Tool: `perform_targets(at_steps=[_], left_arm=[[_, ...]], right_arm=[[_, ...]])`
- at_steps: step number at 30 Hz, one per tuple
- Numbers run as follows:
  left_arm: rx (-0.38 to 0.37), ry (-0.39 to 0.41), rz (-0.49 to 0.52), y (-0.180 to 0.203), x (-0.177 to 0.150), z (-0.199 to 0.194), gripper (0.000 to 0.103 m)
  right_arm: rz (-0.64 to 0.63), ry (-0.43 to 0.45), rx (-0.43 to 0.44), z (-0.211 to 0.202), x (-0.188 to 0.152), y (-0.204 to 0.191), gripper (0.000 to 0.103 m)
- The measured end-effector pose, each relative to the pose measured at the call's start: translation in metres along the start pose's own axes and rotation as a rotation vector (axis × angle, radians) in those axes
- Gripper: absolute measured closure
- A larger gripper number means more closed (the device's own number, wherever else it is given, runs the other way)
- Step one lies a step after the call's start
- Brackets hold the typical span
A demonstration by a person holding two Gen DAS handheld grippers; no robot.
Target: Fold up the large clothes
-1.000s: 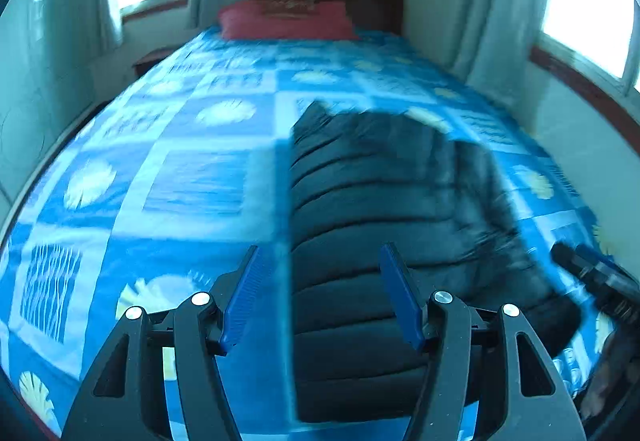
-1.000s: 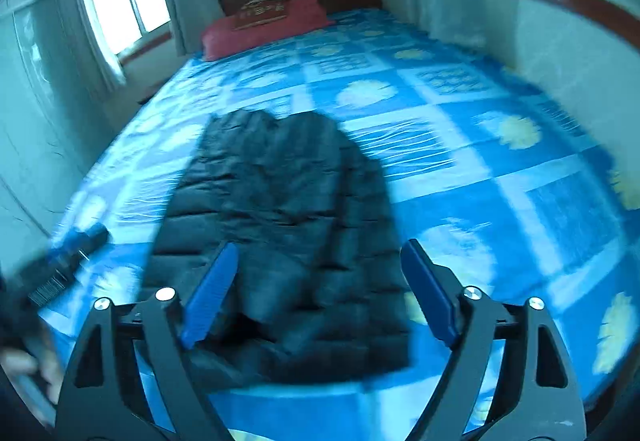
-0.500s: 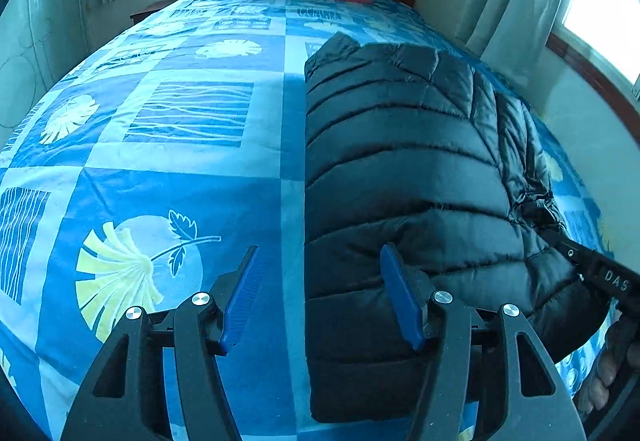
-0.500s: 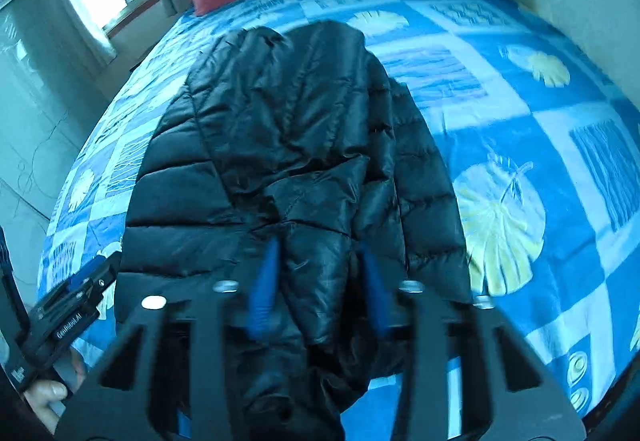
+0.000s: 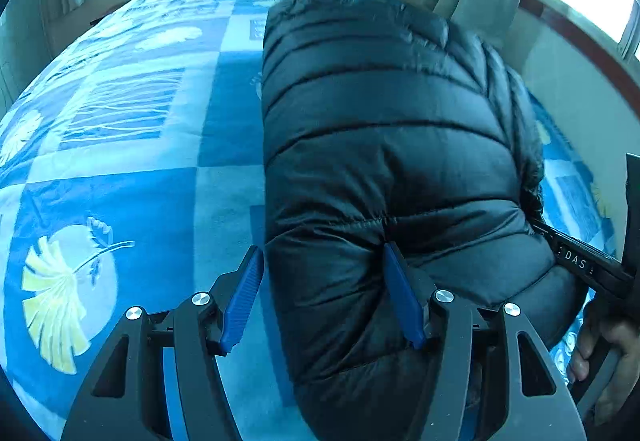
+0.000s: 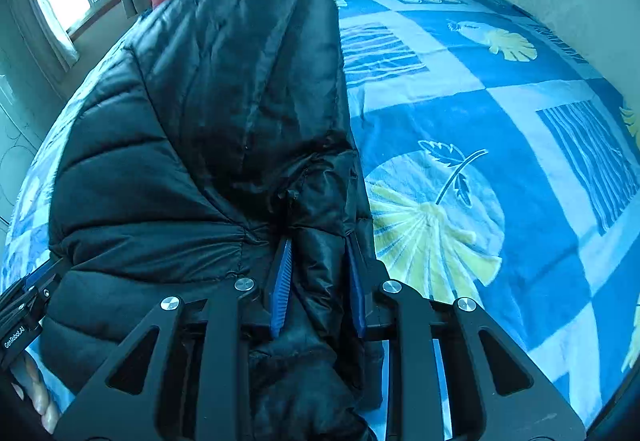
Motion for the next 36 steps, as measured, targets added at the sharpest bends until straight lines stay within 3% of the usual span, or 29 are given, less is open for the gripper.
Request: perform_targets(at_steps=[3,7,8,10,12,16,19,22,25,30,36], left_arm=[[0.01,-0.013,-0.007,-0.002,-0.001,0.011,0.042],[0.026,0.015,0.023,-0.001,-0.001,-0.003,0.043],[0.043,0.026,0.04,0.0,0.0,-0.009,0.043],[0.065,0.046,0.058,0.001,0.0,-0.023,0.043],[0.058,0.064,0.051,0.0,0.003,-0.034,0.043],[0.026,0.099,-0.009,-0.011,0.016,-0.055,0.043],[0.004,0.121,-0.055,-0.021,0.034,-0.06,0.043],[-0.014,0.123,-0.07,-0.023,0.055,-0.054,0.043],[-0.031,0.13,-0.076,-0.018,0.076,-0.045,0.043],[-0.031,0.104,-0.052,-0.006,0.094,-0.018,0.043],[-0.041,0.094,-0.066,-0.004,0.095,0.011,0.042]], right_arm=[[0.005,0.013,0.0,0.001,-0.001,0.0,0.079],[0.004,0.039,0.013,-0.012,-0.001,0.001,0.076],[-0.002,0.052,0.013,-0.017,-0.001,0.002,0.073],[-0.009,0.064,-0.017,-0.025,0.002,0.005,0.054],[-0.006,0.071,-0.013,-0.035,0.003,0.01,0.05],[0.009,0.086,-0.011,-0.065,0.013,0.017,0.049],[-0.006,0.162,-0.024,-0.094,0.032,0.009,0.049],[-0.034,0.214,0.026,-0.106,0.057,-0.013,0.05],[-0.077,0.223,0.051,-0.097,0.078,-0.036,0.06],[-0.137,0.205,0.068,-0.059,0.101,-0.06,0.061],[-0.132,0.13,0.045,-0.01,0.096,-0.052,0.061]])
Point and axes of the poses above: each gripper's, at about its wrist camera, not at the fingertips, and z roughly the way its jaws point, y to its right, x to its top, the point moved 7 cm from there along z, roughly the way its jaws point, and after that the axes turned 6 degrees about -x, right-handed, at the moved point
